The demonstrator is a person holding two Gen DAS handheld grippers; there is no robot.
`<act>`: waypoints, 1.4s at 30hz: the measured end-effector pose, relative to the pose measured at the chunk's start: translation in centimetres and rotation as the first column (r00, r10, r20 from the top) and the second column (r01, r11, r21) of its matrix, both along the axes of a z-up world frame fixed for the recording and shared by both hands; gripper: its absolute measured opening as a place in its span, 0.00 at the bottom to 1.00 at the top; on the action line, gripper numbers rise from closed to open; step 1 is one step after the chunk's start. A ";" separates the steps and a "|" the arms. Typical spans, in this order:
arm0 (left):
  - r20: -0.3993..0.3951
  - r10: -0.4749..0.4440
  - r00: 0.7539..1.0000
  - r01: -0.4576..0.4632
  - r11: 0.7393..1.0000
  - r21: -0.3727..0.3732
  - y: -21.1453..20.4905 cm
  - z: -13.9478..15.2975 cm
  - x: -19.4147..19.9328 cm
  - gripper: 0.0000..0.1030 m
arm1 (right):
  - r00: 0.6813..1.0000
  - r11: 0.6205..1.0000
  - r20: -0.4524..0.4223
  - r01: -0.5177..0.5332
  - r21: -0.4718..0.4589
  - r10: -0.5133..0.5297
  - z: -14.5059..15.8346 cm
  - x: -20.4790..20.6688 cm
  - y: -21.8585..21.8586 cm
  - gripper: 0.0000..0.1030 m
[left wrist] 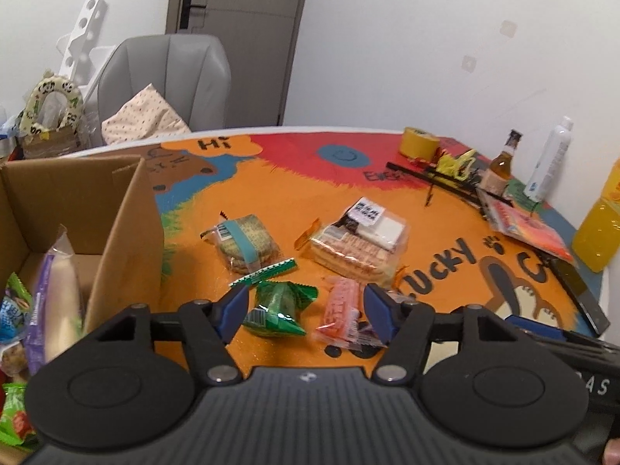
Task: Organize snacks
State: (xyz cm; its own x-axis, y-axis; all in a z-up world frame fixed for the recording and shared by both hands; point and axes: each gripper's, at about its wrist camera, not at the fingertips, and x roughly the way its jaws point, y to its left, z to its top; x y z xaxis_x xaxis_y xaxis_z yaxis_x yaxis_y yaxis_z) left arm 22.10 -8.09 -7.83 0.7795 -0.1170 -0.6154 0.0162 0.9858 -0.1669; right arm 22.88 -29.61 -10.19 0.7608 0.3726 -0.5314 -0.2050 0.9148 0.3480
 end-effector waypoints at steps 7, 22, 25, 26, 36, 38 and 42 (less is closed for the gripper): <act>-0.037 0.039 0.999 -0.038 0.999 0.012 0.1 -1.8 2.0 0.58 | 0.999 0.999 -0.039 0.001 -0.034 -0.002 -1.1 2.1 1.5 0.80; -0.069 0.065 0.995 -0.066 0.998 -0.008 1.1 -2.7 2.1 0.26 | 0.990 0.999 -0.136 -0.042 -0.011 0.041 -2.0 4.1 3.7 0.54; -0.058 0.062 0.996 -0.064 0.998 -0.022 1.2 -2.3 1.4 0.26 | 0.986 0.998 -0.156 -0.058 -0.028 0.053 -2.4 3.9 4.0 0.38; -0.053 0.061 0.997 -0.063 0.998 -0.022 1.2 -2.2 1.2 0.26 | 0.986 0.998 -0.155 -0.061 -0.031 0.056 -2.4 3.7 4.1 0.35; -0.019 0.044 0.999 -0.044 0.998 -0.040 1.0 -0.8 -1.3 0.26 | 0.992 0.998 -0.116 -0.054 -0.035 0.049 -1.5 1.0 3.1 0.30; -0.006 0.040 0.999 -0.040 0.998 -0.044 1.0 -0.4 -1.9 0.26 | 0.994 0.998 -0.098 -0.048 -0.037 0.044 -1.0 0.5 2.9 0.29; 0.012 0.033 0.999 -0.032 0.998 -0.050 1.0 0.3 -2.9 0.26 | 0.997 0.999 -0.065 -0.042 -0.035 0.039 -0.1 -0.5 2.6 0.29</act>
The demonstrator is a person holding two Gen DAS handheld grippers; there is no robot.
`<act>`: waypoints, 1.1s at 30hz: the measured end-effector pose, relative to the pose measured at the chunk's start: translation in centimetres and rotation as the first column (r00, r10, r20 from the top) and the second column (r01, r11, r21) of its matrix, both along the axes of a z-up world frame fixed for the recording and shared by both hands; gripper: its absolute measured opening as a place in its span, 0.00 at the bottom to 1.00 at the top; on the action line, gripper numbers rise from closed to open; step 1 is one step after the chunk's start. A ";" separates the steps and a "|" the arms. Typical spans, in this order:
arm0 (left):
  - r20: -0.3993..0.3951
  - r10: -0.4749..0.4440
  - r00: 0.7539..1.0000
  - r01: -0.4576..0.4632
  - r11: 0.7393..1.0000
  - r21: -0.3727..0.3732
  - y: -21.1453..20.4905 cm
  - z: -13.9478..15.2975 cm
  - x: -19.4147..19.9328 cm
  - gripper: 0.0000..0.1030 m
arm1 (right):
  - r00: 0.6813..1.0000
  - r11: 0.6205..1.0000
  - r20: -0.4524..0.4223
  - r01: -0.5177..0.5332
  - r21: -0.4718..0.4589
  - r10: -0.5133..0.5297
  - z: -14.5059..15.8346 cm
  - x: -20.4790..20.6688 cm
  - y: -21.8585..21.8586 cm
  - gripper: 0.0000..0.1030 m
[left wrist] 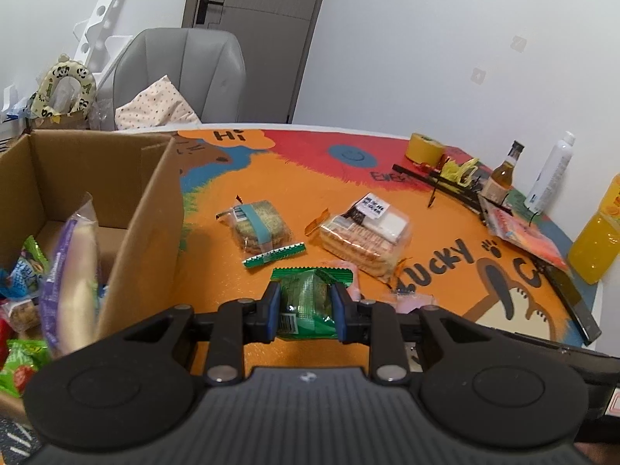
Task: Organize snacks
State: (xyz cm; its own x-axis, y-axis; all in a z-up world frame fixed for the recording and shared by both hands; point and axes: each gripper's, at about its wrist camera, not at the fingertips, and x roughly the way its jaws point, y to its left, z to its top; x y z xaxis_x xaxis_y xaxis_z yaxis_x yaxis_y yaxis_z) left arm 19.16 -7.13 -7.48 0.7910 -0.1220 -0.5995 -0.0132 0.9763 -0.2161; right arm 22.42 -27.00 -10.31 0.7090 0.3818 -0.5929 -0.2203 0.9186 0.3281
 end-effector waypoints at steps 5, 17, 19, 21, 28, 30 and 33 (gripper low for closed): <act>0.035 -0.005 0.999 0.005 1.000 -0.001 0.3 1.3 -1.3 0.26 | 0.999 1.000 0.038 -0.003 0.008 0.003 1.2 -0.9 0.3 0.28; 0.107 0.013 0.994 -0.014 1.000 0.012 2.2 4.3 -3.8 0.26 | 0.992 0.998 0.114 -0.061 0.022 0.058 3.8 -2.4 2.6 0.00; 0.121 0.022 0.992 -0.024 1.000 0.011 2.7 4.9 -4.2 0.26 | 0.989 0.997 0.127 -0.073 0.015 0.070 4.1 -2.5 3.2 0.00; 0.132 0.034 0.991 -0.036 0.999 0.013 3.3 5.3 -4.5 0.26 | 0.989 0.997 0.129 -0.080 0.009 0.078 4.1 -2.5 3.7 0.00; 0.143 0.071 0.987 -0.075 0.997 0.020 5.3 5.9 -5.5 0.26 | 0.996 0.997 0.050 -0.075 0.029 0.073 2.8 -2.7 3.4 0.14; 0.144 0.086 0.986 -0.090 0.996 0.020 5.9 5.9 -5.8 0.26 | 0.998 0.998 0.034 -0.062 0.020 0.061 2.4 -2.9 3.0 0.28; 0.147 0.115 0.982 -0.120 0.993 0.024 6.9 6.0 -6.3 0.26 | 0.998 0.998 0.012 -0.062 -0.001 0.062 1.8 -3.3 2.9 0.43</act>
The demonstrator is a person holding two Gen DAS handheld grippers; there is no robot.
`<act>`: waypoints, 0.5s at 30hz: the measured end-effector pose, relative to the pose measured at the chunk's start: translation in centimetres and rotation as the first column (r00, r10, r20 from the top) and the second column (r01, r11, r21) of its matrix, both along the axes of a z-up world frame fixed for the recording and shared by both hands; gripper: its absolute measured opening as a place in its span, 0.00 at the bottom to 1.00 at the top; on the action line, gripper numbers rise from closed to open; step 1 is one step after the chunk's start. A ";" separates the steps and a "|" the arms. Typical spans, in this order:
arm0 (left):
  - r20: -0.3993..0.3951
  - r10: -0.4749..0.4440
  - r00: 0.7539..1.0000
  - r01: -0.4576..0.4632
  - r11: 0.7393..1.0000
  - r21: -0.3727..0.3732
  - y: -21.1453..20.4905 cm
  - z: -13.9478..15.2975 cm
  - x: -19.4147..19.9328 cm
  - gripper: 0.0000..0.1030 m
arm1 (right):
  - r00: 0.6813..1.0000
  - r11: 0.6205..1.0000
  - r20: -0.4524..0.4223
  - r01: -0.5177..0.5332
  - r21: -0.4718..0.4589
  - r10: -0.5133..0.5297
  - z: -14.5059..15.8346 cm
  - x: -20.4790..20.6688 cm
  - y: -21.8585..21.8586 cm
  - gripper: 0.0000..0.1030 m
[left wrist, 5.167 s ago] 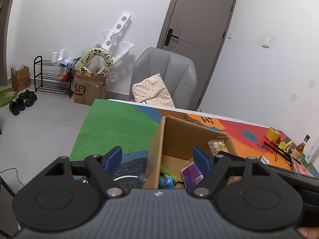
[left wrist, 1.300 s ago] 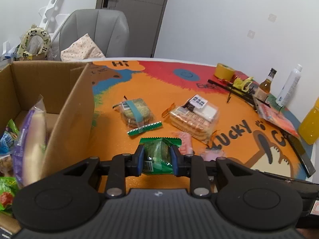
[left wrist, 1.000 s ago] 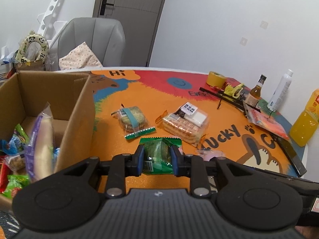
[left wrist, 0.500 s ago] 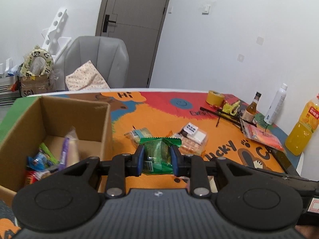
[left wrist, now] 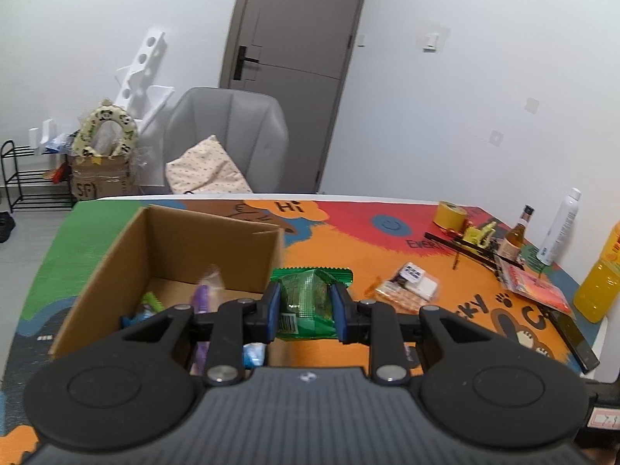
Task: Organize snacks
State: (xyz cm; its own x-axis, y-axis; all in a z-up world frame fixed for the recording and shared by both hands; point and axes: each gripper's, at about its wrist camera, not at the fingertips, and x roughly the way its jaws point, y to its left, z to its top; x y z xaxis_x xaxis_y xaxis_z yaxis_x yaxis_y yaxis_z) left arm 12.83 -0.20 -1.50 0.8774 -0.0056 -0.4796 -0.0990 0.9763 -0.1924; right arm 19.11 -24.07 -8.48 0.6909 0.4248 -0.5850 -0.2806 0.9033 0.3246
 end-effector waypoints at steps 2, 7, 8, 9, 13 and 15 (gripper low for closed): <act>-0.002 0.017 1.000 -0.017 1.000 0.000 0.8 -0.1 -0.4 0.26 | 1.000 1.000 -0.017 -0.004 -0.013 0.004 -0.5 -0.3 0.1 0.59; -0.013 0.060 0.998 -0.060 0.998 -0.011 2.8 -0.7 -1.1 0.26 | 0.999 0.997 -0.033 -0.016 -0.078 0.013 -1.6 -1.1 1.0 0.77; -0.016 0.068 0.998 -0.069 0.998 -0.013 3.2 -0.8 -1.2 0.26 | 0.999 0.995 -0.034 -0.018 -0.094 0.015 -1.8 -1.3 1.2 0.79; -0.020 0.076 0.997 -0.077 0.997 -0.012 3.5 -0.9 -1.3 0.26 | 0.999 0.994 -0.035 -0.020 -0.109 0.017 -2.1 -1.4 1.4 0.79; -0.027 0.098 0.995 -0.098 0.995 -0.012 4.7 -1.3 -1.7 0.26 | 0.997 0.989 -0.073 -0.022 -0.144 0.012 -3.6 -1.5 1.9 0.79; -0.029 0.107 0.994 -0.108 0.994 -0.012 5.2 -1.5 -1.8 0.26 | 0.998 0.986 -0.066 -0.024 -0.164 0.013 -4.1 -1.7 2.3 0.75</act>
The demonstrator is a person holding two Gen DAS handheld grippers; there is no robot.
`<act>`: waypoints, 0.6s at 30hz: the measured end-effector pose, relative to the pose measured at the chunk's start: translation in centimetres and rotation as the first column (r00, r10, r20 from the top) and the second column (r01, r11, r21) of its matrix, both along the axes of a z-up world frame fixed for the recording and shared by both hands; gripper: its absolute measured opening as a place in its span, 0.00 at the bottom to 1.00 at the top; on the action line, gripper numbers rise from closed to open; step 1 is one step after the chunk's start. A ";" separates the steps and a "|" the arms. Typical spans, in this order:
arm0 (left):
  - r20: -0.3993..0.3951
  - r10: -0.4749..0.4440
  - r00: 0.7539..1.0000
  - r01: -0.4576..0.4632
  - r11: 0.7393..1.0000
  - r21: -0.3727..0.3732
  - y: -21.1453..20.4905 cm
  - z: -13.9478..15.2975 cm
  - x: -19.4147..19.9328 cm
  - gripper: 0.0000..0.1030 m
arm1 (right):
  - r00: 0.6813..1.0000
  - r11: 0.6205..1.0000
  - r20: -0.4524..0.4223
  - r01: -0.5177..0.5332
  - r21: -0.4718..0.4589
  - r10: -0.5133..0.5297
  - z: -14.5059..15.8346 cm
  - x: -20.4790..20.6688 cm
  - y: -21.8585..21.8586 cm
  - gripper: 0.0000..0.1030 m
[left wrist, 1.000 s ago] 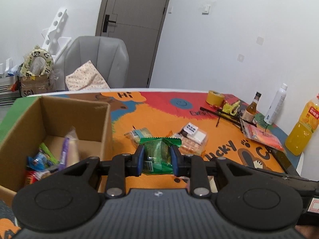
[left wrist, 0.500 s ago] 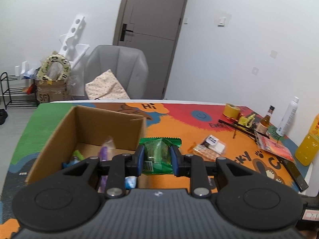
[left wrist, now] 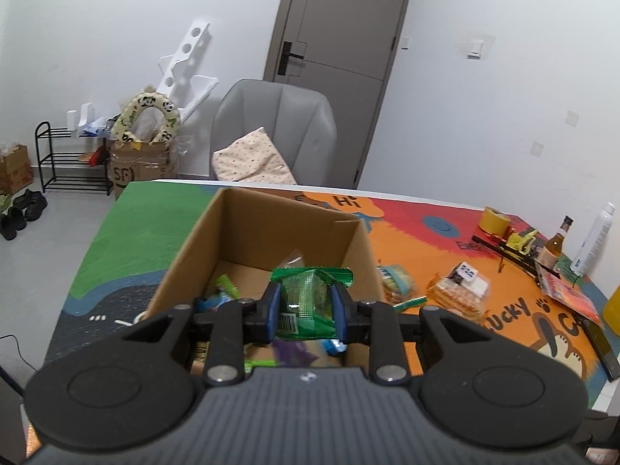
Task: Organize snacks
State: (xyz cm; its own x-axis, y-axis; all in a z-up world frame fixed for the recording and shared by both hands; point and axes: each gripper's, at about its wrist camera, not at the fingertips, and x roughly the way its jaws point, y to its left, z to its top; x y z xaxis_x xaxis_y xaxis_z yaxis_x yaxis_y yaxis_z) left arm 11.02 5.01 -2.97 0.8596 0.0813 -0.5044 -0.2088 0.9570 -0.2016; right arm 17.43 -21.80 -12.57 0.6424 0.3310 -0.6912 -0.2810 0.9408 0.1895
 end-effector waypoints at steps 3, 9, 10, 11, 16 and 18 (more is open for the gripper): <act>-0.008 0.013 1.000 -0.013 1.000 0.000 0.7 -0.3 0.1 0.26 | 0.999 0.999 0.049 0.006 -0.041 -0.004 -0.2 -0.5 0.4 0.54; -0.022 0.039 0.999 -0.039 0.999 -0.007 1.8 -0.7 0.3 0.27 | 0.998 1.000 0.055 0.009 0.002 -0.009 0.3 -0.4 -0.1 0.40; -0.020 0.048 0.999 -0.048 0.999 -0.004 1.8 -0.7 0.3 0.29 | 0.998 1.000 0.060 0.010 0.006 -0.010 0.5 -0.5 -0.1 0.38; -0.022 0.051 0.998 -0.051 0.999 -0.005 1.9 -0.7 0.3 0.30 | 0.998 1.000 0.065 0.009 0.014 -0.010 0.7 -0.4 -0.1 0.34; -0.015 0.054 0.998 -0.055 0.998 -0.018 2.5 -0.5 -0.2 0.42 | 0.995 1.000 0.100 -0.001 0.030 -0.002 2.2 -0.3 0.4 0.33; -0.008 0.061 0.998 -0.061 0.998 -0.018 2.6 -0.4 -0.3 0.47 | 0.993 0.999 0.114 -0.009 0.035 0.005 2.7 -0.3 0.7 0.33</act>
